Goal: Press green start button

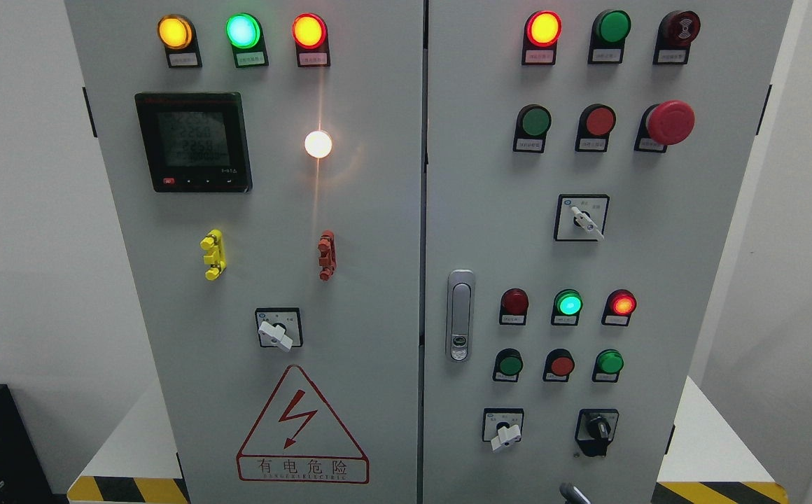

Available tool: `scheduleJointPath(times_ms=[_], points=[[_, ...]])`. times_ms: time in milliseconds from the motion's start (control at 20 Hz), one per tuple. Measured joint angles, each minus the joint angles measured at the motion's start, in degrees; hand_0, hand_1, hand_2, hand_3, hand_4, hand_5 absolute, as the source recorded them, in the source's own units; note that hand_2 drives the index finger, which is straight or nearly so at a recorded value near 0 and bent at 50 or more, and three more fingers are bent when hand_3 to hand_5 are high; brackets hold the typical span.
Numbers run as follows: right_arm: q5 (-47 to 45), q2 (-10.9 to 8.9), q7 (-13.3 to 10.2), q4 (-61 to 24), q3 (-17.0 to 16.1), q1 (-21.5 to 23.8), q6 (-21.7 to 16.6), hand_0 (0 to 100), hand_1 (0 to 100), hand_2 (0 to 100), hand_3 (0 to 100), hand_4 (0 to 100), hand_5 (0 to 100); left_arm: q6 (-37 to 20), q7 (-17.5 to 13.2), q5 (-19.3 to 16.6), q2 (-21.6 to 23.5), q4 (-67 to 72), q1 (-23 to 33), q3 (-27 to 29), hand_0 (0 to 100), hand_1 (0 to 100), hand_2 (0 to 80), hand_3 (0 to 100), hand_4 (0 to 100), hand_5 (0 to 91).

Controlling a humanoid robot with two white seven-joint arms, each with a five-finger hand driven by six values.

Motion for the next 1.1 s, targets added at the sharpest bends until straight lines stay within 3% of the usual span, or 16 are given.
scheduleJointPath(times_ms=[300, 400, 450, 600, 900, 1000, 1100], points=[[0.0, 0.00, 0.0, -0.1, 0.0, 0.0, -0.1, 0, 0, 0, 0, 0, 0, 0.0, 0.1, 0.0, 0.0, 0.0, 0.0, 0.0, 12, 56, 0.0, 0, 0, 0.0], [0.2, 0.00, 0.0, -0.1, 0.0, 0.1, -0.3, 0, 4, 0, 0, 0, 0, 0.0, 0.1, 0.0, 0.0, 0.0, 0.0, 0.0, 12, 56, 0.0, 0, 0, 0.0], [0.4, 0.00, -0.1, -0.2, 0.0, 0.1, -0.3, 0, 13, 0, 5, 1, 0, 0.0, 0.1, 0.0, 0.0, 0.0, 0.0, 0.0, 12, 56, 0.0, 0, 0, 0.0], [2.1, 0.00, -1.0, -0.4, 0.0, 0.1, -1.0, 0, 18, 0, 26, 22, 4, 0.0, 0.2, 0.0, 0.0, 0.0, 0.0, 0.0, 12, 56, 0.0, 0, 0, 0.0], [10.7, -0.01, -5.1, -1.1, 0.1, -0.1, -5.3, 0, 22, 0, 61, 57, 56, 0.0, 0.1, 0.0, 0.0, 0.0, 0.0, 0.0, 12, 56, 0.0, 0, 0, 0.0], [14.5, -0.01, -6.6, -1.6, 0.2, -0.2, -6.6, 0, 23, 0, 63, 62, 67, 0.0, 0.1, 0.0, 0.0, 0.0, 0.0, 0.0, 12, 56, 0.0, 0, 0, 0.0], [18.7, -0.01, -8.2, -2.0, 0.2, -0.4, -7.6, 0, 26, 0, 60, 66, 86, 0.0, 0.0, 0.0, 0.0, 0.0, 0.0, 0.0, 12, 56, 0.0, 0, 0, 0.0]])
